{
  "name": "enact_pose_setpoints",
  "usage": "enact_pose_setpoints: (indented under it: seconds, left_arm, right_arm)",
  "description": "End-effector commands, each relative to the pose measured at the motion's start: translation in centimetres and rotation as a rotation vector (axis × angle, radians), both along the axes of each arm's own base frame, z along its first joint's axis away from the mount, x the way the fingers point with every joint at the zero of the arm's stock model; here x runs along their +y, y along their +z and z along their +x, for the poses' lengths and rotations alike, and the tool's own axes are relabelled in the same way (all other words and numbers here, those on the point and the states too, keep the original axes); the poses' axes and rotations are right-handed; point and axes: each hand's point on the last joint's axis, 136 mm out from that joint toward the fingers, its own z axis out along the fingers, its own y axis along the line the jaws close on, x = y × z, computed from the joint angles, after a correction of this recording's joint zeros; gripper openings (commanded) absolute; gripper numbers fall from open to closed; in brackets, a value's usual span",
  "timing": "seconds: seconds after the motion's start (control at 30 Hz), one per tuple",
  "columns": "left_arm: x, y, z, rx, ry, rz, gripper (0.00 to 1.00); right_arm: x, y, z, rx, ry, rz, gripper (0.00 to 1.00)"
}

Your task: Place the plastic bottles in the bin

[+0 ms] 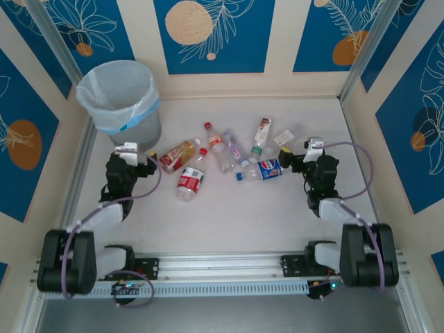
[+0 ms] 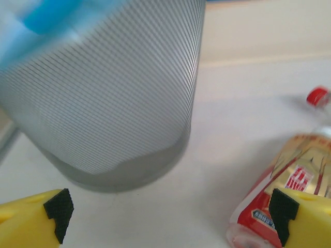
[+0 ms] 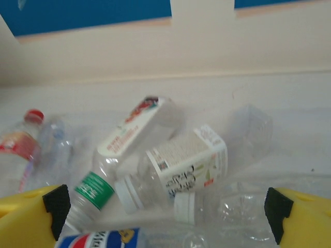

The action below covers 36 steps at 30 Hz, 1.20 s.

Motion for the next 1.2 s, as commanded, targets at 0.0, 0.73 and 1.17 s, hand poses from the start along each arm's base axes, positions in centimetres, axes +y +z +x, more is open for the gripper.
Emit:
enact_pose_setpoints:
  seconds: [0.0, 0.73, 1.17]
  left_arm:
    - [1.1, 0.2, -2.4, 0.026, 0.092, -0.067, 0.99]
    - [-7.6, -3.9, -11.2, 0.783, 0.06, -0.637, 0.99]
    - [-13.6, -5.6, -9.9, 0.943, -0.159, -0.263, 0.99]
  right_arm:
    - [-0.4, 2.2, -0.4, 0.056, -0.07, 0.132, 0.99]
    - [14.9, 0.7, 0.6, 0.685, 0.114, 0.347, 1.0]
    - [18.9, 0.9, -0.5, 0.787, 0.307, 0.35, 1.0]
